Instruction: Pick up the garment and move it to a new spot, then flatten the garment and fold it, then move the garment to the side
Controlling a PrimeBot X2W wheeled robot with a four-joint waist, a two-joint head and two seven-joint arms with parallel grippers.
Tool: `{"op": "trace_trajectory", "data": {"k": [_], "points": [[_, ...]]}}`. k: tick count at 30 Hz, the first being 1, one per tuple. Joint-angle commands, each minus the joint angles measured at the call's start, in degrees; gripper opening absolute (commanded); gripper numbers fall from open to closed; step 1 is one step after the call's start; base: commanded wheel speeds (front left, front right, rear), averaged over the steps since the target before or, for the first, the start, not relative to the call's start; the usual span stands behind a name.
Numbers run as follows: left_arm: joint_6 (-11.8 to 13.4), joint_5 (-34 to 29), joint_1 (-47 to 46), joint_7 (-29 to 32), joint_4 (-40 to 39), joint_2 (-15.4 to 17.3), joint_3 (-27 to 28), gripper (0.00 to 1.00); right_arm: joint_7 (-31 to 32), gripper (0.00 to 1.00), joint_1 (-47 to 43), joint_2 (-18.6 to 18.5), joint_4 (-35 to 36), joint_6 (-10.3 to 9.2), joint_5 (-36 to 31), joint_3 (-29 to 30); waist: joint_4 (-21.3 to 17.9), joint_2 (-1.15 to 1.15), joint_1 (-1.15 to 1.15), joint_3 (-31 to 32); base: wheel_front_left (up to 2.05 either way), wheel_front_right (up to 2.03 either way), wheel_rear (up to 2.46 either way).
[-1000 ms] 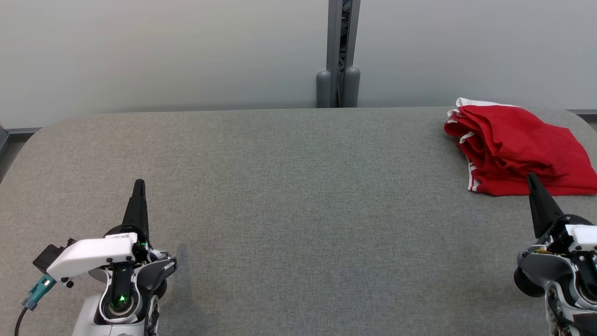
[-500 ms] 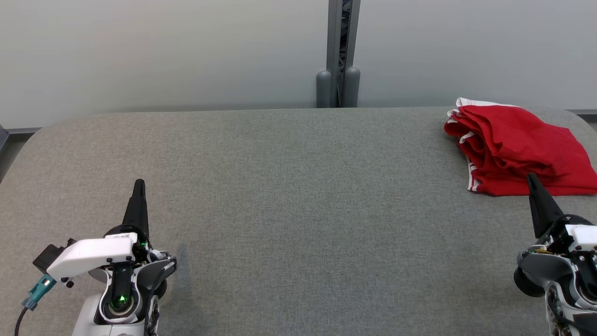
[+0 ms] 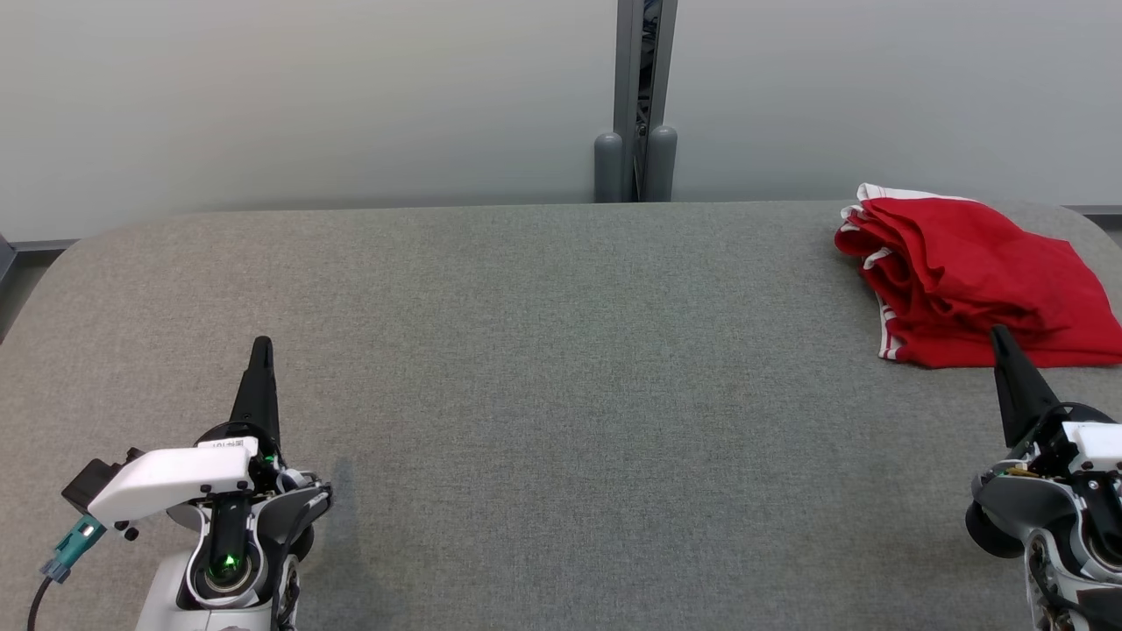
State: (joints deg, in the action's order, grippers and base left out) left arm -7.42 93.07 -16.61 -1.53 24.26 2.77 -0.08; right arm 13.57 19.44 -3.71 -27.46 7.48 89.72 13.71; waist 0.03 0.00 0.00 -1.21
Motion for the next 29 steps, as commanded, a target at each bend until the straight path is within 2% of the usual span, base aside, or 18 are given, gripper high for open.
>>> {"op": "trace_trajectory", "data": {"k": [1,29], "points": [[-0.2,0.3,-0.5,0.1,0.0,0.2,0.0,0.0,0.0,0.0,0.4,-0.4,-0.1,0.02,0.3,0.0,0.0,0.0,0.0,0.0,0.0,0.0,0.0],[-0.2,0.3,-0.5,0.1,0.0,0.2,0.0,0.0,0.0,0.0,0.4,-0.4,-0.1,0.02,0.3,0.0,0.0,0.0,0.0,0.0,0.0,0.0,0.0]]}}
